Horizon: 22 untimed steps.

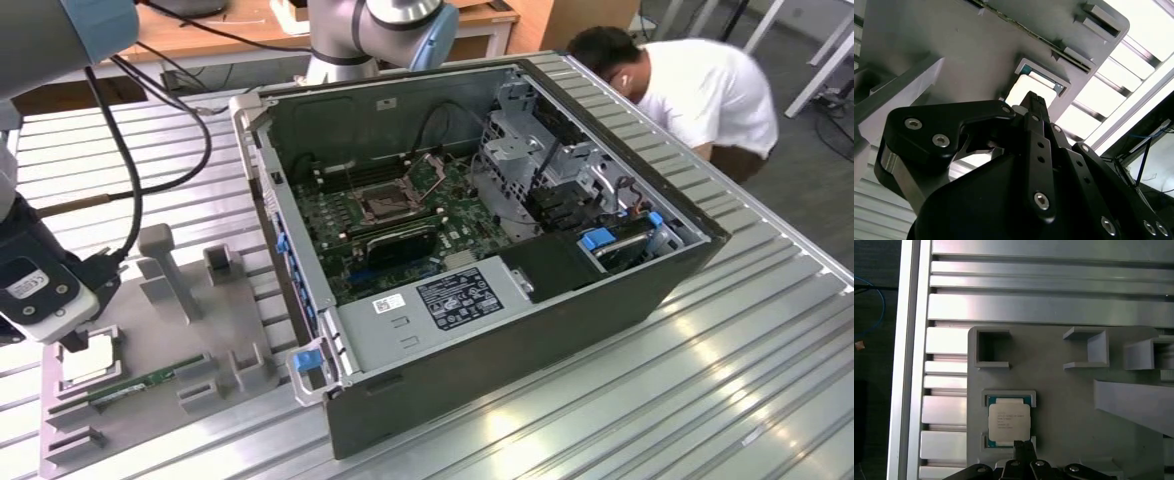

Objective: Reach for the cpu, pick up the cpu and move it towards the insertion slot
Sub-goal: 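Pick up the cpu and move it towards the insertion slot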

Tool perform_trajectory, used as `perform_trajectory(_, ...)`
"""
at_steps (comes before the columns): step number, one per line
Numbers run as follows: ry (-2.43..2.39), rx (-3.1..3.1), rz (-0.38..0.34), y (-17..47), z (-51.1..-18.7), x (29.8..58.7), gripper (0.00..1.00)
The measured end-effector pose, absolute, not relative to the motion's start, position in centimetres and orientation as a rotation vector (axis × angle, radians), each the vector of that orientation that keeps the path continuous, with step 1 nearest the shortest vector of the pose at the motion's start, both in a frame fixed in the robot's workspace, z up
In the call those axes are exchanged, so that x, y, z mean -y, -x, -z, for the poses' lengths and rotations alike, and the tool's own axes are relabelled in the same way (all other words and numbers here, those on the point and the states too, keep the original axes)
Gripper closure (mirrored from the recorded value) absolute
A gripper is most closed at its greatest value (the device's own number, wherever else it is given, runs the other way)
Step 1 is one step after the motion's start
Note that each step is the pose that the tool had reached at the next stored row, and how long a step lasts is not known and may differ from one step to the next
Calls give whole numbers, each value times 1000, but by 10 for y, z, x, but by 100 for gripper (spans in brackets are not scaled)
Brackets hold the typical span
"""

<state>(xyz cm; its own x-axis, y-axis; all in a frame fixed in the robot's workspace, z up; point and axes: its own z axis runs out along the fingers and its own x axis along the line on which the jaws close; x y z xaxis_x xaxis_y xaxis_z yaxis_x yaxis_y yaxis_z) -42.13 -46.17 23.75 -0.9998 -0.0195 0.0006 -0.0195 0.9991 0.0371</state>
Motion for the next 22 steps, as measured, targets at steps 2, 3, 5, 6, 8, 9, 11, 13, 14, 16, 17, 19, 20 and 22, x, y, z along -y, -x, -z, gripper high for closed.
perform_trajectory(2,-30,3140,58,423,-236,462,89)
perform_trajectory(3,-30,3140,58,423,-235,462,89)
perform_trajectory(5,-31,3140,58,425,-233,461,89)
perform_trajectory(6,-31,3140,58,426,-232,461,89)
perform_trajectory(8,-31,3140,59,427,-230,461,89)
perform_trajectory(9,-31,3140,58,428,-228,461,89)
perform_trajectory(11,-31,3140,58,428,-226,460,89)
perform_trajectory(13,-31,3140,58,429,-224,460,89)
perform_trajectory(14,-31,3140,58,429,-223,460,89)
perform_trajectory(16,-31,3140,58,430,-221,459,89)
perform_trajectory(17,-30,3140,58,430,-220,459,89)
perform_trajectory(19,-31,3140,58,431,-218,458,89)
perform_trajectory(20,-31,3140,58,432,-218,458,89)
perform_trajectory(22,-31,3140,58,432,-216,457,89)
